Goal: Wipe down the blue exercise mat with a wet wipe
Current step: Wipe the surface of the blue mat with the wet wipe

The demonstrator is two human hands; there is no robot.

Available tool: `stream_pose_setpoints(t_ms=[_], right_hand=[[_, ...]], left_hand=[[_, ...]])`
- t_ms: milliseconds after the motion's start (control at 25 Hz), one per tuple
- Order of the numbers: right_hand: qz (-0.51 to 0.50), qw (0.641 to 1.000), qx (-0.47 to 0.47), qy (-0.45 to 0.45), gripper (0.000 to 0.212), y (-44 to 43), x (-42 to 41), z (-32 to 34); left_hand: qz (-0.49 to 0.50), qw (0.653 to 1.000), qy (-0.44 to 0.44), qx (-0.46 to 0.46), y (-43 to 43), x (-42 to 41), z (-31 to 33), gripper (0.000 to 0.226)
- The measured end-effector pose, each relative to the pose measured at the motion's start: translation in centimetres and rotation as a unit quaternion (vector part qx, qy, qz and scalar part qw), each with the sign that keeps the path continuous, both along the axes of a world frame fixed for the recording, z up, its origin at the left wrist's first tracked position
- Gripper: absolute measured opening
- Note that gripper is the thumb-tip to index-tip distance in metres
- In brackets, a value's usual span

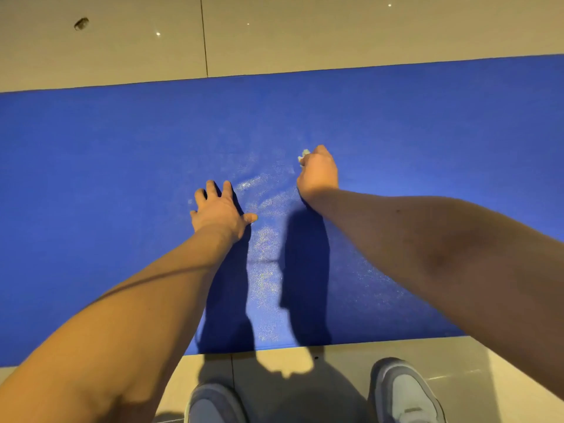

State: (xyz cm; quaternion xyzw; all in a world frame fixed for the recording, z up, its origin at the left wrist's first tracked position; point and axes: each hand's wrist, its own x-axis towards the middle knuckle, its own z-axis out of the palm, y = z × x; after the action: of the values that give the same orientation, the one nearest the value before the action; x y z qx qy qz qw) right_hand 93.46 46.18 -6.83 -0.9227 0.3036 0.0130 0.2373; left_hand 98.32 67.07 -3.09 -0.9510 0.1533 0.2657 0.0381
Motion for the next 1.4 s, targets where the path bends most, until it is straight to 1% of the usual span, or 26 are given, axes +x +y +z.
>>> stream_pose_setpoints(t_ms=[80, 160, 240, 320, 400, 520, 600, 680, 720, 800, 880, 960, 1080, 1200, 1320, 1400], right_hand=[[0.071, 0.997, 0.004, 0.018, 0.029, 4.1, 0.5, -0.2], [0.155, 0.988, 0.0, 0.028, 0.036, 7.6, 0.4, 0.3], [0.188, 0.982, -0.014, 0.011, 0.037, 8.2, 0.0, 0.6], [0.208, 0.978, -0.007, 0.004, 0.034, 6.5, -0.4, 0.6], [0.183, 0.983, 0.002, 0.009, 0.029, 3.2, -1.4, 0.4], [0.076, 0.997, -0.004, -0.003, 0.023, -1.4, -3.7, -0.2], [0.007, 1.0, 0.006, 0.001, 0.02, -2.0, -4.2, 0.2], [-0.047, 0.999, 0.023, -0.001, 0.026, -0.8, -3.4, 1.0], [-0.056, 0.998, 0.038, 0.001, 0.029, 0.3, -2.7, 1.2], [-0.016, 0.997, 0.069, 0.022, 0.027, 3.6, -1.7, 1.4], [0.071, 0.992, 0.092, 0.046, 0.016, 7.6, -1.2, 1.3], [0.123, 0.987, 0.093, 0.038, 0.011, 10.2, -1.2, 1.4], [0.148, 0.983, 0.095, 0.044, 0.012, 9.3, -1.5, 1.1], [0.113, 0.988, 0.071, 0.073, 0.015, 4.5, -2.8, 1.6], [0.036, 0.997, 0.024, 0.071, 0.016, -0.7, -5.2, 2.1], [-0.03, 0.997, 0.021, 0.061, 0.014, -1.8, -5.8, 2.2]], left_hand=[[0.006, 1.0, 0.01, 0.015, 0.4, -0.9, 0.3, 0.107], [0.007, 0.999, 0.034, 0.03, 0.9, -1.6, 0.6, 0.117], [0.005, 0.998, 0.046, 0.036, 1.1, -2.0, 0.6, 0.124], [0.008, 0.998, 0.043, 0.038, 1.1, -2.2, 0.4, 0.124], [0.016, 0.998, 0.043, 0.034, 0.8, -2.2, 0.3, 0.124], [0.015, 0.998, 0.042, 0.035, 0.9, -2.4, 0.2, 0.124], [0.011, 0.999, 0.039, 0.035, 1.0, -2.4, 0.3, 0.123], [0.007, 0.999, 0.034, 0.034, 1.2, -2.6, 0.2, 0.121], [0.007, 0.999, 0.032, 0.031, 1.3, -2.7, 0.3, 0.119], [0.013, 0.999, 0.03, 0.019, 1.6, -3.1, 0.4, 0.113], [0.009, 1.0, 0.021, 0.019, 1.9, -3.7, 0.5, 0.109], [0.007, 0.999, 0.03, 0.032, 2.3, -4.4, 0.8, 0.113], [0.018, 0.997, 0.061, 0.046, 2.8, -5.3, 0.9, 0.124], [0.021, 0.997, 0.06, 0.043, 2.8, -5.6, 0.6, 0.127], [0.02, 0.997, 0.056, 0.043, 2.7, -5.7, 0.5, 0.128], [0.021, 0.997, 0.053, 0.045, 2.6, -5.6, 0.6, 0.128]])
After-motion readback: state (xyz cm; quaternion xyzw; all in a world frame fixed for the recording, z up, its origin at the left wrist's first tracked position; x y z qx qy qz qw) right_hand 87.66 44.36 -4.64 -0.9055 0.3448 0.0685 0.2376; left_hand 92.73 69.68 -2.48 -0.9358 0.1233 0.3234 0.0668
